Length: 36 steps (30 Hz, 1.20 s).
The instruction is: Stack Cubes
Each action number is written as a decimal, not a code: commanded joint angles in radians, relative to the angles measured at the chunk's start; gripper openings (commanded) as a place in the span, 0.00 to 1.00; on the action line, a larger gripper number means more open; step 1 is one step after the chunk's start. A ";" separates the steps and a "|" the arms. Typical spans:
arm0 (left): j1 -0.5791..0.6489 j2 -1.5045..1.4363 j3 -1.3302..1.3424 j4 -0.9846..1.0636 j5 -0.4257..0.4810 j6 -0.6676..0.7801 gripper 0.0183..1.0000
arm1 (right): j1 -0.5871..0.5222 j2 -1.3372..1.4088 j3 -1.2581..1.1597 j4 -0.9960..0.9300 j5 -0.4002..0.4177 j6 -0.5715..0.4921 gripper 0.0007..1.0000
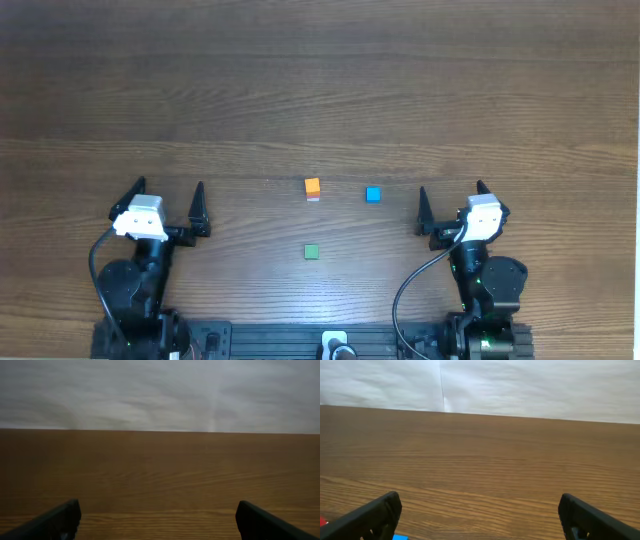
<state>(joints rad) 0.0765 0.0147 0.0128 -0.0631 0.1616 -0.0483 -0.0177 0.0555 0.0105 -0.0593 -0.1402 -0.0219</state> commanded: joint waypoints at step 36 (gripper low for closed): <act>0.007 -0.009 -0.006 0.003 0.013 0.015 1.00 | 0.545 0.907 0.837 -0.571 0.008 0.401 0.99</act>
<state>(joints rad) 0.0765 0.0128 0.0128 -0.0631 0.1619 -0.0479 0.4408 0.9199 0.7948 -0.5827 -0.2924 0.2764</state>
